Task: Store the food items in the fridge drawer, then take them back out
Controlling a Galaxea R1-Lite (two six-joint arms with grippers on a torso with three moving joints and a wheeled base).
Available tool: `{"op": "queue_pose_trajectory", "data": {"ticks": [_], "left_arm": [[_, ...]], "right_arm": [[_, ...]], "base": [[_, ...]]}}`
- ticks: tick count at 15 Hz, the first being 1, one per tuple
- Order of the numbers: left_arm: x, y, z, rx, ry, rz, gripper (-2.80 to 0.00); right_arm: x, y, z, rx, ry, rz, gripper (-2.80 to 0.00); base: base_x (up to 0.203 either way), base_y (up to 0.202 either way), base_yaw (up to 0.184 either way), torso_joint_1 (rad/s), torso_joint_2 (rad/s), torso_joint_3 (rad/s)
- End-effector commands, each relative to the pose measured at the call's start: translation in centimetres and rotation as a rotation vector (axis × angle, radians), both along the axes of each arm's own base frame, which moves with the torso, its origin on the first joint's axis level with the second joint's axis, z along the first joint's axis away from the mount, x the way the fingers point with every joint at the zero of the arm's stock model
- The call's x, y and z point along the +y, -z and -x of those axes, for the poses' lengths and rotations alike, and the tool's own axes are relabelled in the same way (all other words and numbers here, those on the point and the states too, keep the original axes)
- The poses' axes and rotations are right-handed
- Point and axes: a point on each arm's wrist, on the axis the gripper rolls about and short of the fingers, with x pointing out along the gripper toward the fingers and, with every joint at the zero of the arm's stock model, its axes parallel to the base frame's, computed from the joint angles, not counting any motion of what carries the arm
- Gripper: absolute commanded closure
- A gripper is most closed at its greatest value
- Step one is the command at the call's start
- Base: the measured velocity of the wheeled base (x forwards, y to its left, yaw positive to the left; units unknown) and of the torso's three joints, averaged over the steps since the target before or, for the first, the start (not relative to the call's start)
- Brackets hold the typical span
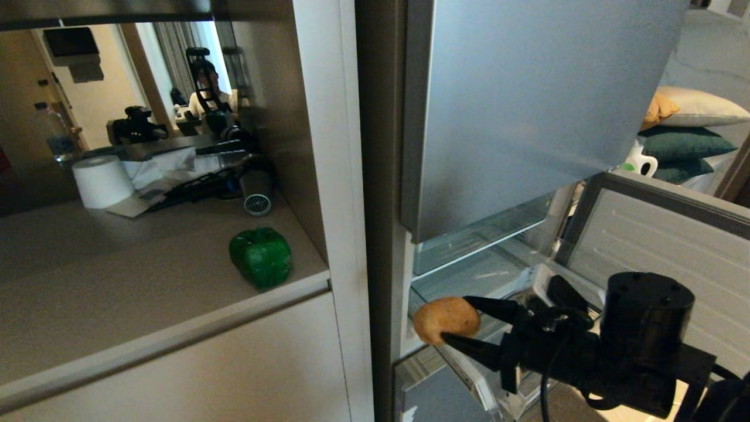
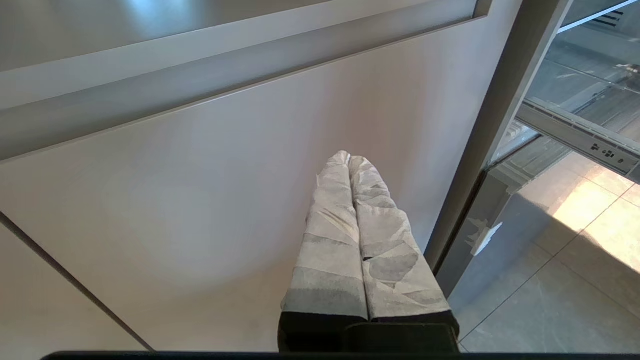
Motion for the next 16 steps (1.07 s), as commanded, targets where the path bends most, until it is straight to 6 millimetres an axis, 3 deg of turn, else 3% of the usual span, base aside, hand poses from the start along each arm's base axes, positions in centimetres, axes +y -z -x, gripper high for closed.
{"op": "queue_pose_trajectory", "data": {"ticks": [1,5,7,11,16], "left_arm": [[0.0,0.0,0.0,0.0,0.0,0.0,0.0],[0.0,0.0,0.0,0.0,0.0,0.0,0.0],[0.0,0.0,0.0,0.0,0.0,0.0,0.0],[0.0,0.0,0.0,0.0,0.0,0.0,0.0],[0.0,0.0,0.0,0.0,0.0,0.0,0.0]], "right_arm": [[2.3,0.1,-1.2,-0.014,-0.028,-0.003,0.0],[5.6,-1.1,-4.0,-0.027,-0.037,-0.001,0.0],[7.0,-1.5,-4.5,-0.021,-0.06,0.003,0.0],[7.8,-2.3,-3.4,-0.034,-0.083,-0.005,0.0],[6.0,-4.7,-0.3,-0.079,-0.114,-0.039,0.0]], "base": [[0.0,0.0,0.0,0.0,0.0,0.0],[0.0,0.0,0.0,0.0,0.0,0.0],[0.0,0.0,0.0,0.0,0.0,0.0],[0.0,0.0,0.0,0.0,0.0,0.0],[0.0,0.0,0.0,0.0,0.0,0.0]]}}
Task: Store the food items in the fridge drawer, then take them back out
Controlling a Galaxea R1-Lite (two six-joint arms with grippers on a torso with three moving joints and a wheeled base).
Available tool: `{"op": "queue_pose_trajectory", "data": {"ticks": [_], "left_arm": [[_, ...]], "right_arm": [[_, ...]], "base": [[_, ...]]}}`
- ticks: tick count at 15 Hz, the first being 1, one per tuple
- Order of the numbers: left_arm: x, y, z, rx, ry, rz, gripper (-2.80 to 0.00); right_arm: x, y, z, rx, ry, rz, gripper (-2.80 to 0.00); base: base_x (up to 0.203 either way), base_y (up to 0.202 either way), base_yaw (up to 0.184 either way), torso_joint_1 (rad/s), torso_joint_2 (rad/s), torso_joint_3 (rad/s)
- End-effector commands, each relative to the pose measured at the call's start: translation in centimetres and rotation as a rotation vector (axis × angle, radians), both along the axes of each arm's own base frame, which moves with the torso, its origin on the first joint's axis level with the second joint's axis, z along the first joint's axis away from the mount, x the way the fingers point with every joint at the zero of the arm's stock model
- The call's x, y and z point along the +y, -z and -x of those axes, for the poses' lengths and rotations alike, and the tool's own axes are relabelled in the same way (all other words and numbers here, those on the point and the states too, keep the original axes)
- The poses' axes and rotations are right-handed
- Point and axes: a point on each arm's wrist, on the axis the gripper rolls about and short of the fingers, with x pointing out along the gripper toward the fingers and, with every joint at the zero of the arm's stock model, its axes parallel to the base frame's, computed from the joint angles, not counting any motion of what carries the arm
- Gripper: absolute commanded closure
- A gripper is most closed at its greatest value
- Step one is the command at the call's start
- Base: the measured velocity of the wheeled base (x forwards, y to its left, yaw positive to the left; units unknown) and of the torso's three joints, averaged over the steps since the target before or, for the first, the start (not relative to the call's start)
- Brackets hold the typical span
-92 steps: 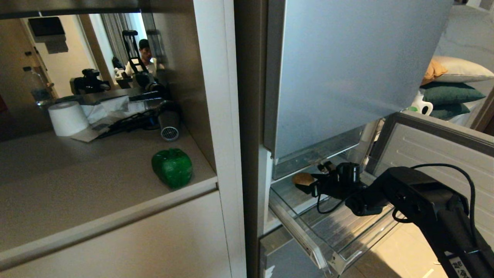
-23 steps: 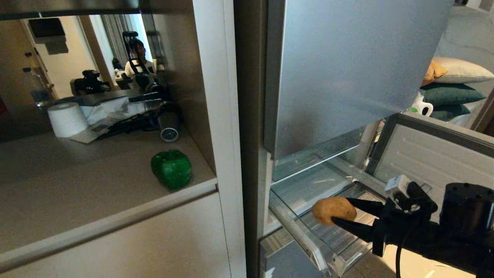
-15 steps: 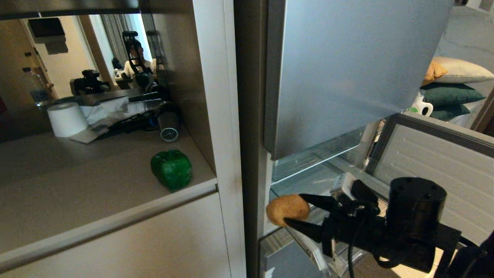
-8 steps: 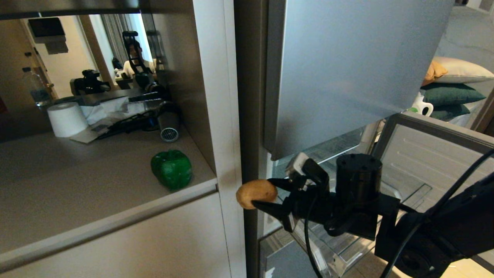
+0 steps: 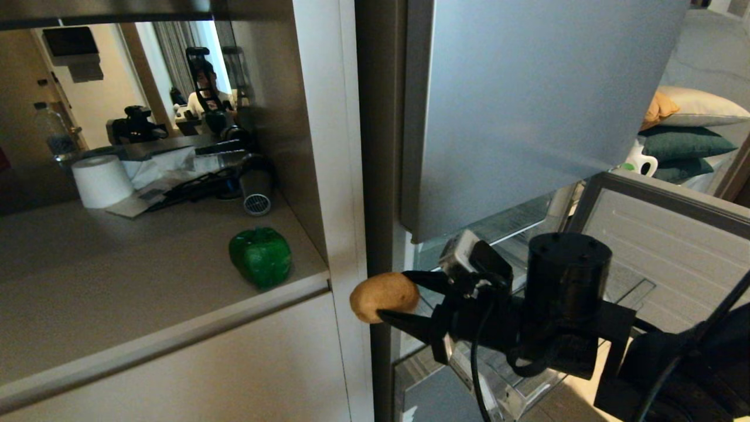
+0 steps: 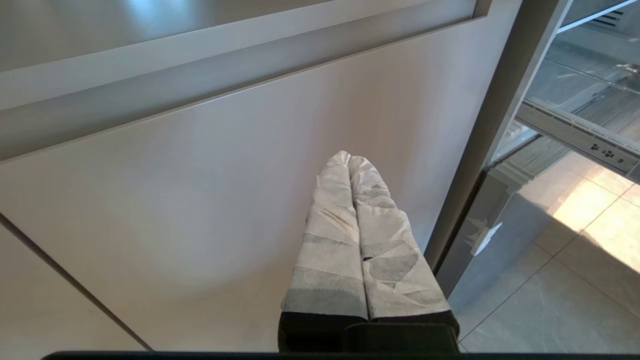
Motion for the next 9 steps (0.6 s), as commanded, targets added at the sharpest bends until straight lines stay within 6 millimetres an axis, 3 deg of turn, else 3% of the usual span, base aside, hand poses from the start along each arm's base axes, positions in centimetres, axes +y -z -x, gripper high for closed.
{"op": "queue_pose_trajectory", "data": {"ticks": [1,9], "left_arm": [[0.0,0.0,0.0,0.0,0.0,0.0,0.0],[0.0,0.0,0.0,0.0,0.0,0.0,0.0]], "right_arm": [[-0.9,-1.1,1.7,-0.023,-0.018,-0.019,0.0],[-3.4,0.1,4.5,-0.029,-0.015,-0.024,0.0]], "base": [[0.0,0.0,0.0,0.0,0.0,0.0],[0.0,0.0,0.0,0.0,0.0,0.0]]}}
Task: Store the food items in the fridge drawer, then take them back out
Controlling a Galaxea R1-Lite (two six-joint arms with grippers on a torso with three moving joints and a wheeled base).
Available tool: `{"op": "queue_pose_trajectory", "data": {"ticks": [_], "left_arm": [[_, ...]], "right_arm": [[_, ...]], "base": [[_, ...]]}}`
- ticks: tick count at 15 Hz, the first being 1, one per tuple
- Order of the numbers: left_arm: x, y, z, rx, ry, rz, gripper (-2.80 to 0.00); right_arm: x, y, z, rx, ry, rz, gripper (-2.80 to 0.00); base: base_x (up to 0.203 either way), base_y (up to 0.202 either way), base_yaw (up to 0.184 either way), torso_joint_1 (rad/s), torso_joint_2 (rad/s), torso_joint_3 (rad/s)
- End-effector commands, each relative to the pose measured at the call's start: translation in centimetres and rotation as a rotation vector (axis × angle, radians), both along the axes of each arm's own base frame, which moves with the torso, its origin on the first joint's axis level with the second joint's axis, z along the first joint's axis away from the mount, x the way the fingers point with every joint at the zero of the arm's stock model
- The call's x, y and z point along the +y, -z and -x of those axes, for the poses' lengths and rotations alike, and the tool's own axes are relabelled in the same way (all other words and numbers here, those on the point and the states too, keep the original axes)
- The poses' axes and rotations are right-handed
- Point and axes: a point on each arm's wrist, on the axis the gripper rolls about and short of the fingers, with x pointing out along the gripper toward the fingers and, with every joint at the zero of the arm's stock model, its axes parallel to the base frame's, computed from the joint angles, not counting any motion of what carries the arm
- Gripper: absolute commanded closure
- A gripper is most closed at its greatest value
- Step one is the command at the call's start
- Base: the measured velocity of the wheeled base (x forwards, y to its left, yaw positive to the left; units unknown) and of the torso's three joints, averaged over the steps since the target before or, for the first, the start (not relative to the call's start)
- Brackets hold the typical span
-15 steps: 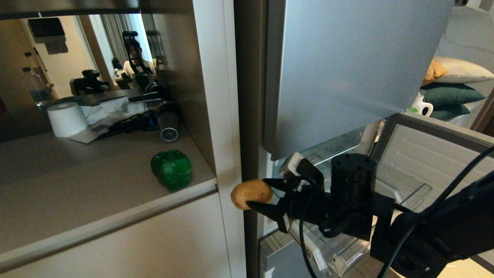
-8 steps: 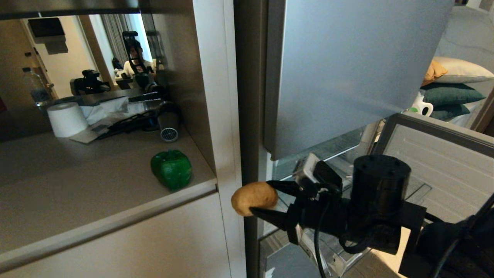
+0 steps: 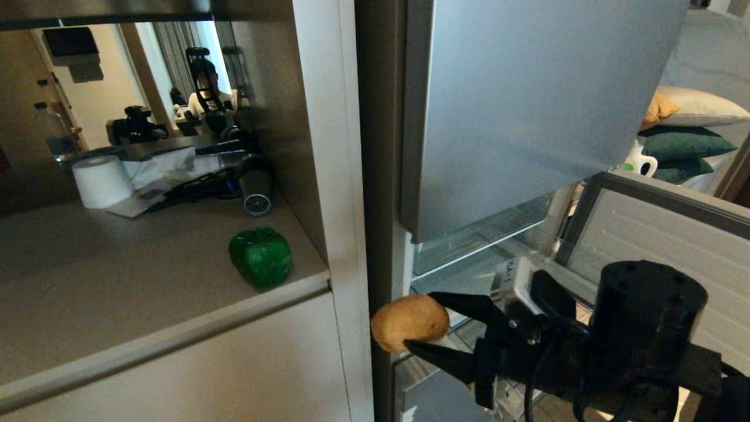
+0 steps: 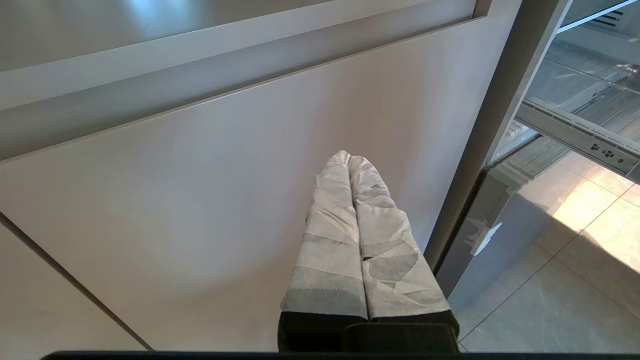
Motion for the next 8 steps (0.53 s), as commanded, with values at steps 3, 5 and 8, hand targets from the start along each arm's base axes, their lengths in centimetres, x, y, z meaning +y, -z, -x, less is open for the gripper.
{"op": "queue_pose_trajectory", "data": {"ticks": [3,5,8], "left_arm": [[0.0,0.02,0.0,0.001,0.0,0.0,0.0],[0.0,0.02,0.0,0.001,0.0,0.0,0.0],[0.0,0.02,0.0,0.001,0.0,0.0,0.0]], "right_arm": [[-0.62,0.42,0.68,-0.014,-0.002,-0.009,0.0],[-0.63,0.45,0.72,-0.013,-0.003,-0.009,0.0],[-0.74,0.42,0.86,-0.015,-0.004,-0.008,0.0]], "base": [[0.0,0.0,0.0,0.0,0.0,0.0],[0.0,0.0,0.0,0.0,0.0,0.0],[0.0,-0.001,0.022,0.004,0.0,0.0]]}}
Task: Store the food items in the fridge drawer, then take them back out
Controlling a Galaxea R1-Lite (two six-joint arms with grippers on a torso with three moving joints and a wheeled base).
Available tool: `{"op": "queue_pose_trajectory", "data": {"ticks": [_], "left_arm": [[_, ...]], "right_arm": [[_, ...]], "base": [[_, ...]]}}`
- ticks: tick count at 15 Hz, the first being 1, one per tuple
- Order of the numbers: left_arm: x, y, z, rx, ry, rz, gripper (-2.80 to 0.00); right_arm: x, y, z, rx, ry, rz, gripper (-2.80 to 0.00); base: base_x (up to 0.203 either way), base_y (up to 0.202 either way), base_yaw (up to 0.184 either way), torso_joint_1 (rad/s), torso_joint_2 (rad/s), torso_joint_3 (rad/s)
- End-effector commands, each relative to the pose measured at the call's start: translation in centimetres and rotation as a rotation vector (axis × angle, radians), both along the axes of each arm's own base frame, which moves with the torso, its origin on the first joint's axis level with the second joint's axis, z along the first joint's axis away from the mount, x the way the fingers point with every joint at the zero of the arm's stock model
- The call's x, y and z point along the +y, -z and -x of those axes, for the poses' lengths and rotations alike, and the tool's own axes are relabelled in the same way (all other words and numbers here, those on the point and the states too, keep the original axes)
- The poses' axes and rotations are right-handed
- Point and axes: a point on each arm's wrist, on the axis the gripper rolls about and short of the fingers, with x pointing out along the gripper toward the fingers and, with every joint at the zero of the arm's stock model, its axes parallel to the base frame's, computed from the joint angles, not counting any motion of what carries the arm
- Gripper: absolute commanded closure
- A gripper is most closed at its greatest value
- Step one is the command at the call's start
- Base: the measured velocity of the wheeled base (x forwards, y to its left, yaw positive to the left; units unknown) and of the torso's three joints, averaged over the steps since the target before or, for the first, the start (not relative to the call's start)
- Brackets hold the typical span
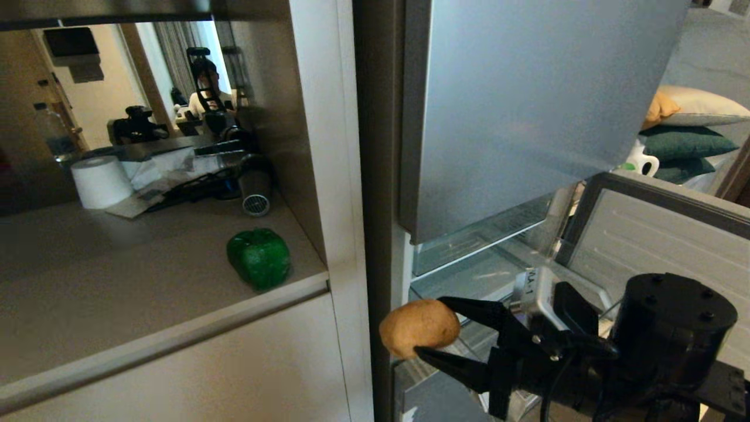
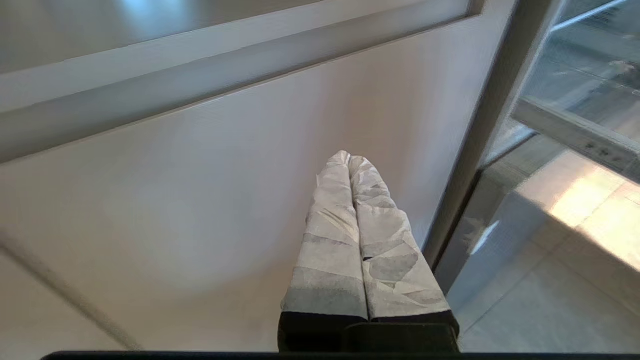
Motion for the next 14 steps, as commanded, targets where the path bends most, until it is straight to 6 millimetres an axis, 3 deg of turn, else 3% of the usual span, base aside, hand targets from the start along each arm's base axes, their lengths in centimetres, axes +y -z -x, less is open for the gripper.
{"op": "queue_pose_trajectory", "data": {"ticks": [1,7,9,14], "left_arm": [[0.0,0.0,0.0,0.002,0.0,0.0,0.0],[0.0,0.0,0.0,0.002,0.0,0.0,0.0],[0.0,0.0,0.0,0.002,0.0,0.0,0.0],[0.0,0.0,0.0,0.002,0.0,0.0,0.0]], "right_arm": [[0.0,0.0,0.1,-0.004,-0.005,-0.002,0.0],[0.5,-0.1,0.6,-0.008,-0.037,-0.004,0.0],[1.2,-1.0,0.4,-0.05,-0.052,-0.03,0.0],[6.2,-2.8,-2.5,-0.164,-0.04,-0.081,0.0]], "base": [[-0.001,-0.005,0.13,0.0,0.0,-0.003],[0.0,-0.009,0.174,0.003,0.0,0.001],[-0.001,-0.007,0.049,-0.003,0.0,0.001],[0.0,0.0,0.0,0.0,0.0,0.0]]}}
